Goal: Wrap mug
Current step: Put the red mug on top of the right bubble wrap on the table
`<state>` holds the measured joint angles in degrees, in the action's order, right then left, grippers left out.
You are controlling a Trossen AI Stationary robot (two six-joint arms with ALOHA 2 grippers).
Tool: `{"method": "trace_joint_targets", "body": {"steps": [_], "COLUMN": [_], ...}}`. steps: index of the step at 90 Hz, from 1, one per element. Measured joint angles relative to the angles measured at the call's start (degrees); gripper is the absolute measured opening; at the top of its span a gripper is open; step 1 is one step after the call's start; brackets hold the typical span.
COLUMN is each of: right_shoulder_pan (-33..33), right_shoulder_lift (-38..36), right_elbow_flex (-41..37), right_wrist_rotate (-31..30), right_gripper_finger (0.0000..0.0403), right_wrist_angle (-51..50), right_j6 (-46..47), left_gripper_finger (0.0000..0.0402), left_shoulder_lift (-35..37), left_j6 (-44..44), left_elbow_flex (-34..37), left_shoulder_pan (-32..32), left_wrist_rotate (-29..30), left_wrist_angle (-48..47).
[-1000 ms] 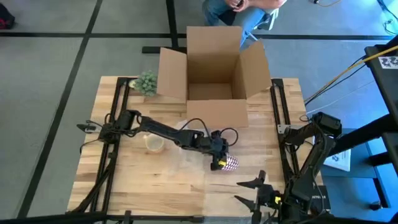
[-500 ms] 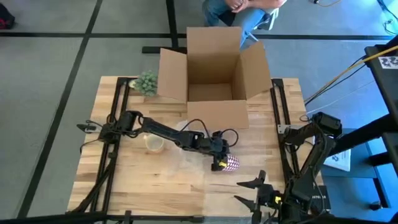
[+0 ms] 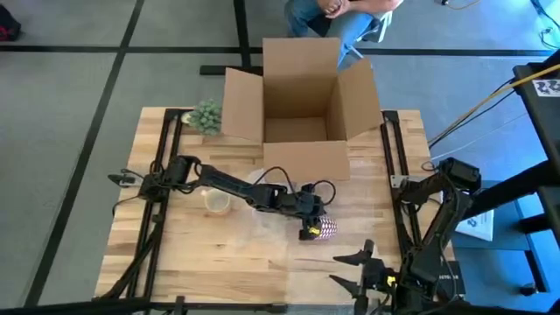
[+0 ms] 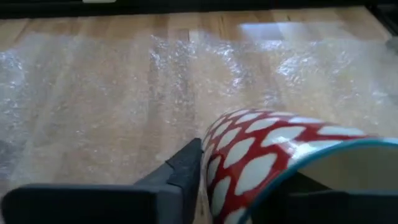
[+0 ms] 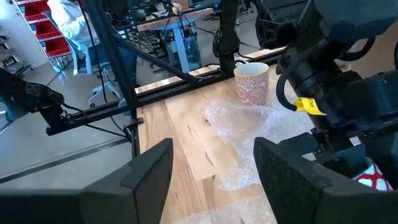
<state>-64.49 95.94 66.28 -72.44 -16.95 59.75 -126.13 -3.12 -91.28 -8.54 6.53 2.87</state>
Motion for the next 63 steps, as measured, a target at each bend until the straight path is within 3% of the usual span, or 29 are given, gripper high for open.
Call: {"method": "trace_joint_targets", "body": {"steps": [15, 36, 63], "right_shoulder_pan": [0.0, 0.0, 0.0], "right_shoulder_lift": [0.0, 0.0, 0.0], "right_elbow_flex": [0.0, 0.0, 0.0], "right_wrist_rotate": [0.0, 0.0, 0.0], "right_gripper_finger": [0.0211, 0.0211, 0.0211], "right_wrist_angle": [0.0, 0.0, 0.1], "right_j6": [0.0, 0.2, 0.2], "left_gripper_finger": [0.0133, 0.0134, 0.0134], "left_shoulder_lift": [0.0, 0.1, 0.2], "left_j6": [-2.4, -2.4, -3.2], "left_elbow_flex": [-2.3, -6.4, -6.5], "left_shoulder_pan": [0.0, -0.5, 0.8], "left_wrist_rotate": [0.0, 0.0, 0.1], "left_wrist_angle": [-0.4, -0.2, -1.7]}}
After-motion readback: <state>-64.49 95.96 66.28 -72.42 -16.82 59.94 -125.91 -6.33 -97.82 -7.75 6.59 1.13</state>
